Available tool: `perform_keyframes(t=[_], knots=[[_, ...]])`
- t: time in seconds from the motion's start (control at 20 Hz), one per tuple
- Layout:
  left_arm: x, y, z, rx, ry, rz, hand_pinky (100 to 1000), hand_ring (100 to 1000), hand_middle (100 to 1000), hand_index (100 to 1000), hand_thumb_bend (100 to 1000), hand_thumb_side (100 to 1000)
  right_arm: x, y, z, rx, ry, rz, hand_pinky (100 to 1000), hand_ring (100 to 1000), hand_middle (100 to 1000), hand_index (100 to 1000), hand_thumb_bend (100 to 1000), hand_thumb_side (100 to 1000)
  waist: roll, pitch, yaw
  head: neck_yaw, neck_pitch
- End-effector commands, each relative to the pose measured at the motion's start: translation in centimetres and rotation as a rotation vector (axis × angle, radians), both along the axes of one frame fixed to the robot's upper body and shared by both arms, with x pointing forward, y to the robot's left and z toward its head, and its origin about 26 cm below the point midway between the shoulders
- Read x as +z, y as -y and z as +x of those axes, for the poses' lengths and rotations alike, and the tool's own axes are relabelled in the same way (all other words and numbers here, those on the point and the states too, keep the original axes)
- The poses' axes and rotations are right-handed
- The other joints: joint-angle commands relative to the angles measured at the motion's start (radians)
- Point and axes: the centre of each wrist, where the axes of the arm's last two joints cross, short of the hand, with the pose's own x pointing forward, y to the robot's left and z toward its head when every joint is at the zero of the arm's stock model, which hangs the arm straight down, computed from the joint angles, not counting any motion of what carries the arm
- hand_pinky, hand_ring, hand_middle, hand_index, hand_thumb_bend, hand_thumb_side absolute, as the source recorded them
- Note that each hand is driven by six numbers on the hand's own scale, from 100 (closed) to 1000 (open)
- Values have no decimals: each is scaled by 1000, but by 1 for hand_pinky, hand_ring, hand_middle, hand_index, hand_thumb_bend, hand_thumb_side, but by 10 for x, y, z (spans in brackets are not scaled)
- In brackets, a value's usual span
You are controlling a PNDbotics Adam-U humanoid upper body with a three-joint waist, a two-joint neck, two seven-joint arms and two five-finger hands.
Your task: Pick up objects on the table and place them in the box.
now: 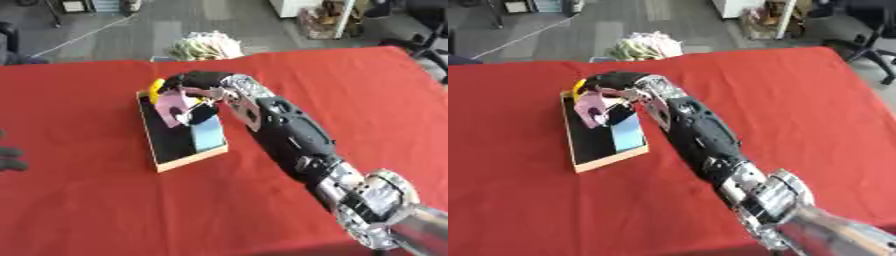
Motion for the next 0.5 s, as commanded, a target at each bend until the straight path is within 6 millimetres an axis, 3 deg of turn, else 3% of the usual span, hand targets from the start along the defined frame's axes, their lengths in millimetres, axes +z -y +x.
perform_keyframes(t=[0.05, 0.5], knots=[[7, -3, 1, 1, 24, 4, 801, 605, 611, 871, 100, 731, 25, 3, 5, 2, 38, 20, 911, 928, 943, 967, 100, 517, 0, -29, -1, -2, 3], [5, -4, 0, 1, 21, 4, 801, 605, 612, 872, 100, 731, 43, 4, 6, 30, 39, 20, 947, 958, 984, 979, 100, 508, -3, -35, -2, -1, 5]])
